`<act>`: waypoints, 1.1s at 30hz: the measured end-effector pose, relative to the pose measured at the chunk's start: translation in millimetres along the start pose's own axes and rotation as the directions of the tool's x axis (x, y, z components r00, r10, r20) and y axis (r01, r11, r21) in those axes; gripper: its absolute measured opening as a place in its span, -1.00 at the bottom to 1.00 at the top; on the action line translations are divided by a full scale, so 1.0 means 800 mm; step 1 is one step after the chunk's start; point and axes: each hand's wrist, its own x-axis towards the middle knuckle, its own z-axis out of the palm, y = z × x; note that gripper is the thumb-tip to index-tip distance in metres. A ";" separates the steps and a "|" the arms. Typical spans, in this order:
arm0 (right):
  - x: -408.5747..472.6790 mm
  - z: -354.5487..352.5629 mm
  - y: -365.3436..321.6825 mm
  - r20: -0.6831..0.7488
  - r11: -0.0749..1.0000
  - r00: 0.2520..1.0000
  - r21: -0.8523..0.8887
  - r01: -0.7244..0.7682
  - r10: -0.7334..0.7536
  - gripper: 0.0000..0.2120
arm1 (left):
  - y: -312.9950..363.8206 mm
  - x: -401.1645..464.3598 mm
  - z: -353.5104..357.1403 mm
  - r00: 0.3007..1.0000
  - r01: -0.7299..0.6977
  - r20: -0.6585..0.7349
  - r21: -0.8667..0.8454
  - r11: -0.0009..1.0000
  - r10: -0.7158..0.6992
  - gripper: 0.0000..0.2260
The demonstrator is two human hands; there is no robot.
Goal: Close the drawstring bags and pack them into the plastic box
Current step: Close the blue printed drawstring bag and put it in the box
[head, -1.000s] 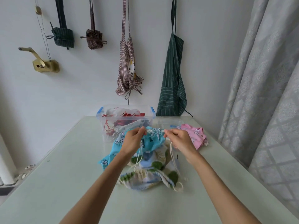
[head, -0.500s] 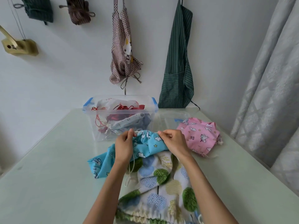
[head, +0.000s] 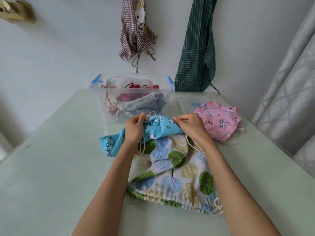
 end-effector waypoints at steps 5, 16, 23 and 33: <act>-0.002 -0.010 -0.011 -0.043 0.997 0.998 -0.060 0.045 -0.048 -0.77 | 0.015 0.000 -0.005 0.995 -0.078 0.075 0.215 0.974 0.063 -0.69; -0.020 -0.047 -0.040 0.074 0.988 0.987 -0.055 0.146 -0.142 -0.79 | 0.108 -0.025 -0.017 0.961 -0.170 0.274 0.699 0.694 -0.040 -0.73; -0.033 -0.056 -0.049 0.203 0.958 0.943 -0.050 0.281 -0.266 -0.79 | 0.081 -0.017 -0.004 0.971 -0.073 -0.152 0.540 0.838 0.183 -0.47; -0.046 -0.050 -0.068 0.184 0.951 0.954 -0.155 0.268 -0.238 -0.77 | 0.101 -0.018 -0.034 0.962 -0.085 -0.112 0.743 0.664 0.249 -0.78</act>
